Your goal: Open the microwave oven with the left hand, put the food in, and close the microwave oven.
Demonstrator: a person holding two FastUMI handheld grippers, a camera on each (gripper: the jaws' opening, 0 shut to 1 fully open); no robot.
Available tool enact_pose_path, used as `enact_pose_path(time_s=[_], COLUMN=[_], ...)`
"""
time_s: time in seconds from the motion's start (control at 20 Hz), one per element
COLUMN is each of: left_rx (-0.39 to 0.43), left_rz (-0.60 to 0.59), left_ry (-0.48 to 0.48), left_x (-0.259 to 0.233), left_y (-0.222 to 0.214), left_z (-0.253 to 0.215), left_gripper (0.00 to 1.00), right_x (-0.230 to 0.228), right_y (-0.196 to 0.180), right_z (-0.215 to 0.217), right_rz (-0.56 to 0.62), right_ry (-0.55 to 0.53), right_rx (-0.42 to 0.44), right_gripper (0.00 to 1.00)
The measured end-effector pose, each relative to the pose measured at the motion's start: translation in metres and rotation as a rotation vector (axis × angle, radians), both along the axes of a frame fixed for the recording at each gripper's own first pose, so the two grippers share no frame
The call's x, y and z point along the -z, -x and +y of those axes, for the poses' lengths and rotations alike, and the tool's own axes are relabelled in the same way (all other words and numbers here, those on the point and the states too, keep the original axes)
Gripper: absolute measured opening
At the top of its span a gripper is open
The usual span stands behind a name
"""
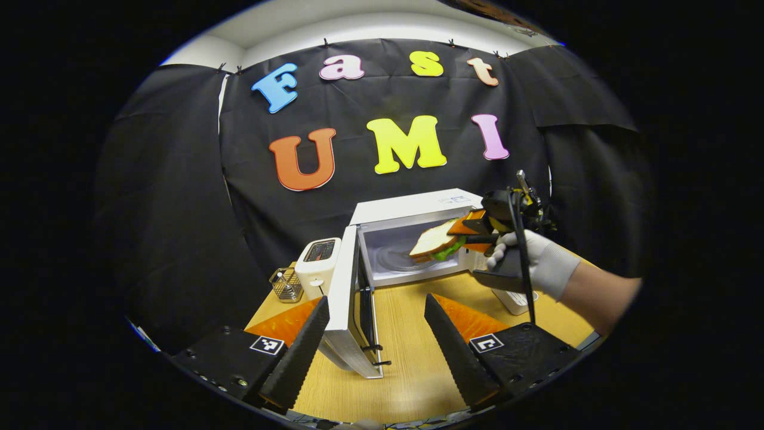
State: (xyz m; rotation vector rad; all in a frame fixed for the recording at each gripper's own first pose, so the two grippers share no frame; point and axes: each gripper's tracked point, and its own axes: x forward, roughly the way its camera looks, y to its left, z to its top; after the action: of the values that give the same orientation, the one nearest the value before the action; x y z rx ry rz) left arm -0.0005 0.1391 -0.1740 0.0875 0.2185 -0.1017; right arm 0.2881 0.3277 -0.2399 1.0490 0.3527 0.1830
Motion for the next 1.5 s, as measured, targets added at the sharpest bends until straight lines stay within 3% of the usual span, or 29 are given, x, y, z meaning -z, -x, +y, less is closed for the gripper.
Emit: enact_pose_path(time_s=[0.15, 0.4, 0.6, 0.65, 0.7, 0.75, 0.9, 1.0, 1.1, 1.15, 1.2, 1.25, 1.45, 1.5], left_rx=[-0.005, -0.035, -0.059, -0.065, -0.068, -0.07, -0.067, -0.06, -0.059, -0.063, -0.071, -0.073, -0.089, -0.093], left_rz=[-0.001, 0.011, 0.028, 0.026, 0.027, 0.026, 0.031, 0.026, 0.03, 0.033, 0.032, 0.026, 0.024, 0.02], left_ry=[0.008, -0.011, -0.03, -0.032, -0.033, -0.037, -0.059, -0.073, -0.07, -0.069, -0.073, -0.072, -0.063, -0.059], left_x=[0.0, 0.011, 0.016, 0.016, 0.015, 0.016, 0.017, 0.017, 0.019, 0.02, 0.019, 0.018, 0.018, 0.016], left_y=[-0.002, -0.007, -0.012, -0.012, -0.013, -0.013, -0.013, -0.014, -0.014, -0.014, -0.013, -0.013, -0.014, -0.013], left_z=[0.006, 0.022, 0.032, 0.033, 0.035, 0.035, 0.034, 0.033, 0.032, 0.034, 0.037, 0.038, 0.044, 0.044], left_gripper=[0.97, 0.97, 0.97, 0.97, 0.97, 0.97, 0.97, 0.97, 0.96, 0.97, 0.97, 0.97, 0.97, 0.97], right_x=[0.009, 0.03, 0.068, 0.075, 0.079, 0.087, 0.106, 0.099, 0.097, 0.094, 0.087, 0.084, 0.056, 0.051], right_y=[-0.03, -0.085, -0.112, -0.114, -0.116, -0.116, -0.116, -0.115, -0.109, -0.108, -0.107, -0.108, -0.091, -0.086], right_z=[0.017, 0.054, 0.053, 0.051, 0.05, 0.049, 0.049, 0.037, 0.023, 0.017, 0.012, 0.01, 0.015, 0.016], right_rz=[-0.029, -0.052, -0.015, -0.022, -0.023, -0.016, 0.001, -0.027, -0.036, -0.045, -0.069, -0.094, -0.18, -0.191], right_ry=[-0.025, -0.047, 0.047, 0.052, 0.059, 0.092, 0.29, 0.404, 0.56, 0.627, 0.691, 0.739, 0.859, 0.87], right_rx=[0.085, 0.119, 0.169, 0.181, 0.184, 0.18, 0.158, 0.176, 0.207, 0.21, 0.21, 0.203, 0.162, 0.15], right_gripper=[0.34, 0.35, 0.34, 0.25, 0.27, 0.34, 0.39, 0.51, 0.55, 0.67, 0.96, 0.87, 0.91, 0.85])
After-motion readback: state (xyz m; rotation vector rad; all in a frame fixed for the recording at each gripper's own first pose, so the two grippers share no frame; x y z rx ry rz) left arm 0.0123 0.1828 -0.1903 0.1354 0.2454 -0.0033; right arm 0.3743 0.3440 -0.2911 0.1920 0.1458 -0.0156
